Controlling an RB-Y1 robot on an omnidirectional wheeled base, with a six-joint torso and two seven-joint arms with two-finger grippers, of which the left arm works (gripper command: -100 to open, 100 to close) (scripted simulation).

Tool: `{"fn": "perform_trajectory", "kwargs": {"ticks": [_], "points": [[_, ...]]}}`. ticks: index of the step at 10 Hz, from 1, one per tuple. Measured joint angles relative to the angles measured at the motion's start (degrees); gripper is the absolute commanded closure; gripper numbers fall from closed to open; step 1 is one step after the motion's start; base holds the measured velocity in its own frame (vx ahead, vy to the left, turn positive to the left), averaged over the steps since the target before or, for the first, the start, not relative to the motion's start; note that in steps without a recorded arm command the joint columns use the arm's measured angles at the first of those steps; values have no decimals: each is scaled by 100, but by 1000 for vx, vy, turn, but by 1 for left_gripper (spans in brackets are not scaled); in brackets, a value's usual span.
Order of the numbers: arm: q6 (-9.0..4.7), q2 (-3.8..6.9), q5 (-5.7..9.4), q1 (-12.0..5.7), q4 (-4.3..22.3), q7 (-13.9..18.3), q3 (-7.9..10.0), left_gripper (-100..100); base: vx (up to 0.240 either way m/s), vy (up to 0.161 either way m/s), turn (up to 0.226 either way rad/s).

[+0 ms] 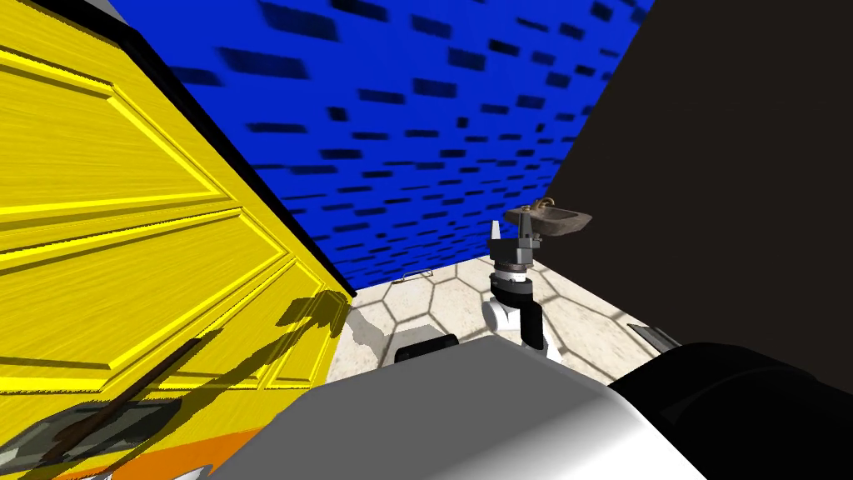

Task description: Push the door open

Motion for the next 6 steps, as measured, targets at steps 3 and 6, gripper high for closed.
{"fn": "perform_trajectory", "kwargs": {"ticks": [3, 6], "points": [[37, -90, -43, -140, 112, 18, 341, -100, -37, 46, -265], [74, -187, -83, -271, 227, 36, 675, -100, -35, 38, -277]]}}
